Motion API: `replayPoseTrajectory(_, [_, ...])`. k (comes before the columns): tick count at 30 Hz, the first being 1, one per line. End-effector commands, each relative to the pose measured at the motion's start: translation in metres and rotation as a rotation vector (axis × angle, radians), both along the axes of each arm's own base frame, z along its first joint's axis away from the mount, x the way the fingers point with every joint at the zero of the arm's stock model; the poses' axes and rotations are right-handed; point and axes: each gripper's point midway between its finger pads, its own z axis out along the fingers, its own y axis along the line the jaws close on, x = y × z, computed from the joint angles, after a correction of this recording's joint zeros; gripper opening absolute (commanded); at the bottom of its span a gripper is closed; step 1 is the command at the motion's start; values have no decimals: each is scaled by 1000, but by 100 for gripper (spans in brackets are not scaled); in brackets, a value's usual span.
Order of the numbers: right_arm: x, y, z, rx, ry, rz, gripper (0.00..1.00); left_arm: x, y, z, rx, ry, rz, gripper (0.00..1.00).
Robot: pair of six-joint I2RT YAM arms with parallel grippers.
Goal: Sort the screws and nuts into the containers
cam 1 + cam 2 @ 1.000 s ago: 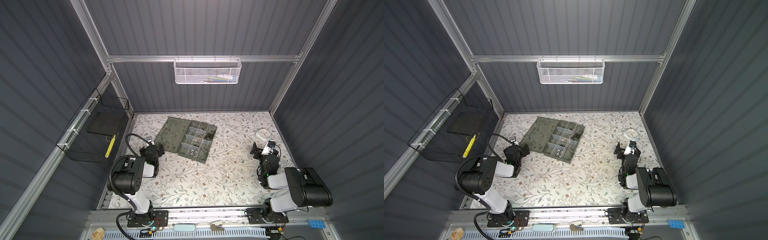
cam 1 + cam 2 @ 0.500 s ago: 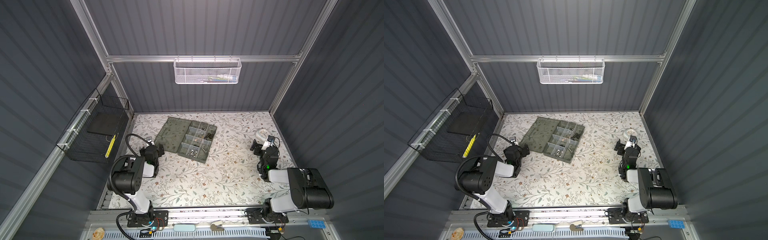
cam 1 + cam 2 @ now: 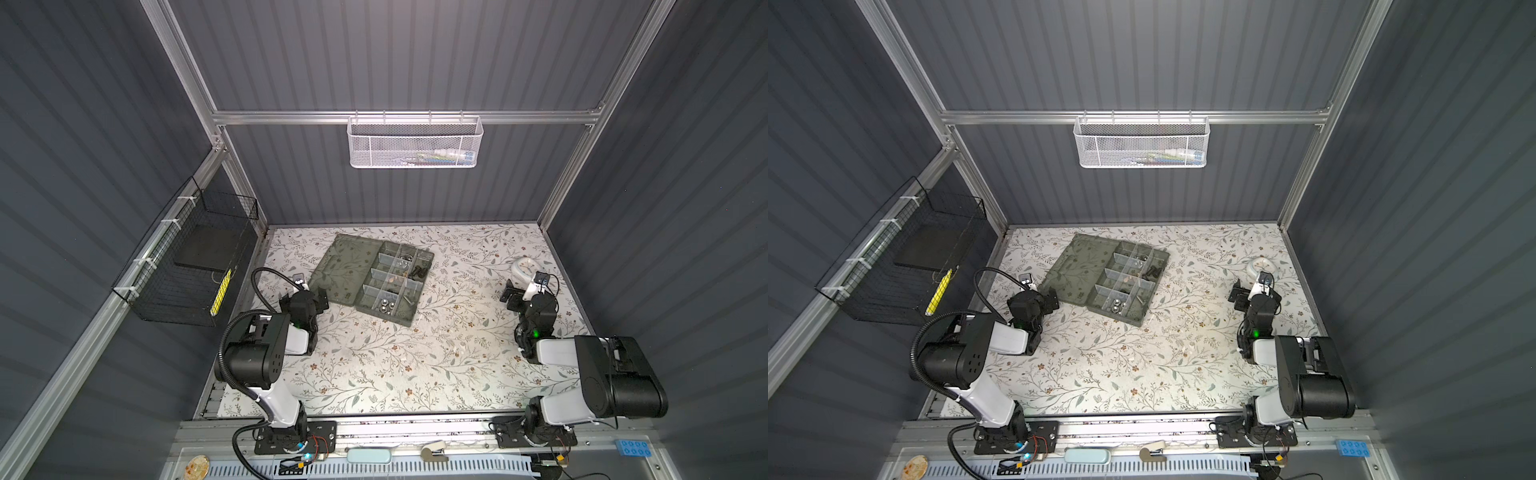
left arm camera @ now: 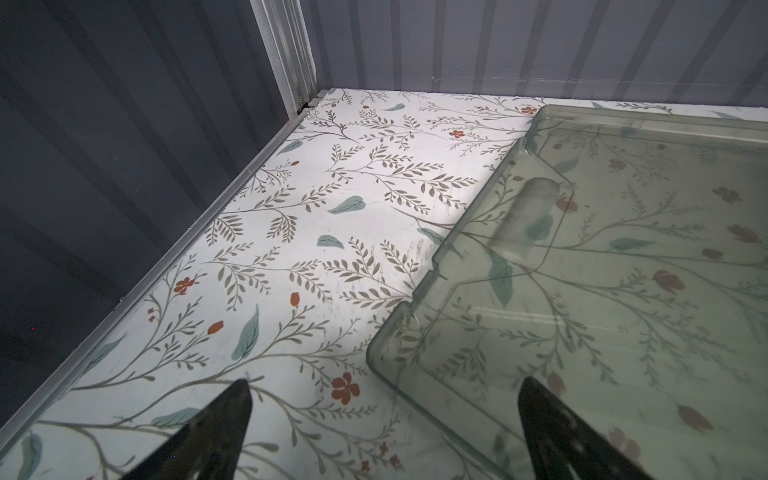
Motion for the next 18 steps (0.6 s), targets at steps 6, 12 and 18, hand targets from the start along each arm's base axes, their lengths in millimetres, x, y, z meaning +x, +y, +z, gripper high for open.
replayPoseTrajectory(6, [-1, -2, 2, 4, -8, -10, 99, 3, -2, -1, 18, 8, -7, 100])
replayPoseTrajectory(12, [-1, -2, 2, 4, -6, -10, 99, 3, -2, -1, 16, 11, -8, 100])
replayPoseTrajectory(18, [-1, -2, 2, 3, -7, -9, 99, 3, -5, 0, 30, 8, -23, 100])
